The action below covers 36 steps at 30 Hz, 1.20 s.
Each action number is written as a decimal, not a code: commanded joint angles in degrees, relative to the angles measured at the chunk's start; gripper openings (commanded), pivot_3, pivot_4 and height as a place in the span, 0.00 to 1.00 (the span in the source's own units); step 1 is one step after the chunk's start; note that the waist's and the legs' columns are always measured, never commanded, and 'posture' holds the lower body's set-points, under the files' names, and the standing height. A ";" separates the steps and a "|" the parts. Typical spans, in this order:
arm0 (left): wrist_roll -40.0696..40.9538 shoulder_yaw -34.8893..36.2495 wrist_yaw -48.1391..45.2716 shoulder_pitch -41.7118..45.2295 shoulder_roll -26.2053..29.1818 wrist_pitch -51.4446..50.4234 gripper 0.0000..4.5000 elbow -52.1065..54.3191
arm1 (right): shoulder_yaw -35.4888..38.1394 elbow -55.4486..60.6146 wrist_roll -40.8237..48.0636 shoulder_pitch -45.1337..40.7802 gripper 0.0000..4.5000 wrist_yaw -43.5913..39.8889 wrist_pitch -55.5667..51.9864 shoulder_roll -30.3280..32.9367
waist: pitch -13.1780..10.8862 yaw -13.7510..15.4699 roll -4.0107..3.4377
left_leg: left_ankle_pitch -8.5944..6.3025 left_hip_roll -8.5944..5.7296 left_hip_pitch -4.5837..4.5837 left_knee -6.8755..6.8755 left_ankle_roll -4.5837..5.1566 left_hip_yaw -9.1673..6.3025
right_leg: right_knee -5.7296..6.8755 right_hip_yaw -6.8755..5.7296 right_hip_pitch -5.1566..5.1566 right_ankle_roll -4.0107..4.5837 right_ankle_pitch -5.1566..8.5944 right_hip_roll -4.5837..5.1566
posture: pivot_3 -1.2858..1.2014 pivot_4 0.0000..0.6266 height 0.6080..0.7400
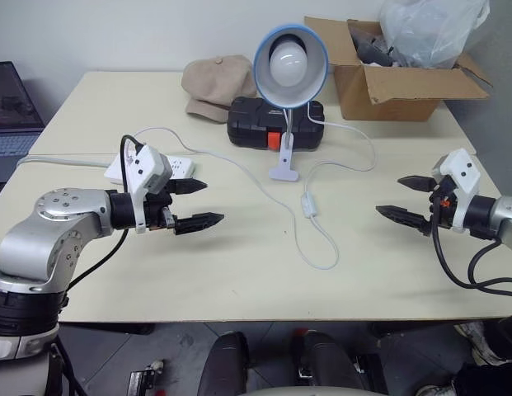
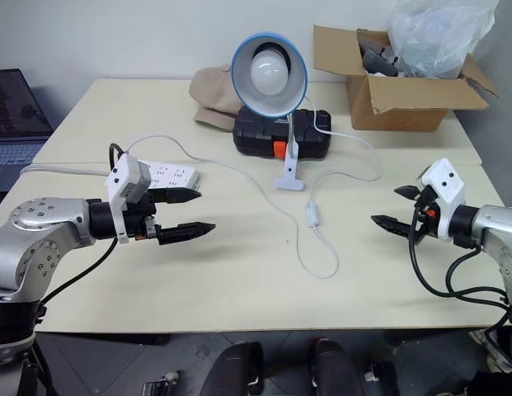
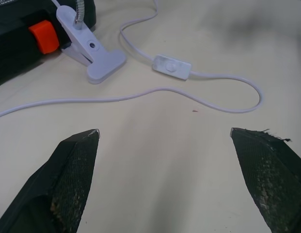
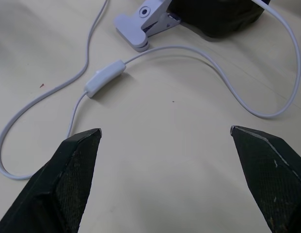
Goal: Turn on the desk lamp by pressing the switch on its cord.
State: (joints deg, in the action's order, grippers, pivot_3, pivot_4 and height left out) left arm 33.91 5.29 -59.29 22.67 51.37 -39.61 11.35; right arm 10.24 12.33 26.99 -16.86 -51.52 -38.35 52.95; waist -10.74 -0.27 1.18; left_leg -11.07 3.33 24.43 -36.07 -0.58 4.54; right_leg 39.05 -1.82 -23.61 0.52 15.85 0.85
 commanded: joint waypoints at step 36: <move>-0.65 -4.83 -4.34 0.57 -4.69 4.08 1.00 2.41 | -8.12 -8.78 9.09 -26.52 1.00 14.73 -37.93 -14.57 | 0.04 -0.24 0.06 | 0.00 0.02 -0.07 -0.04 0.00 -0.12 | 0.05 -0.06 0.13 0.03 -0.02 -0.03 | 0.52 0.24 1.00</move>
State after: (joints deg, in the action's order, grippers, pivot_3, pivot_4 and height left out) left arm 34.96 1.52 -62.76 23.67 45.83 -37.17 12.04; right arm 2.75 6.67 36.96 -40.26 -38.91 -73.79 40.07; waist -10.70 -0.50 1.24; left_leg -11.06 3.34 24.36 -36.11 -0.58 4.43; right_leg 39.09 -1.87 -23.49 0.56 15.82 0.82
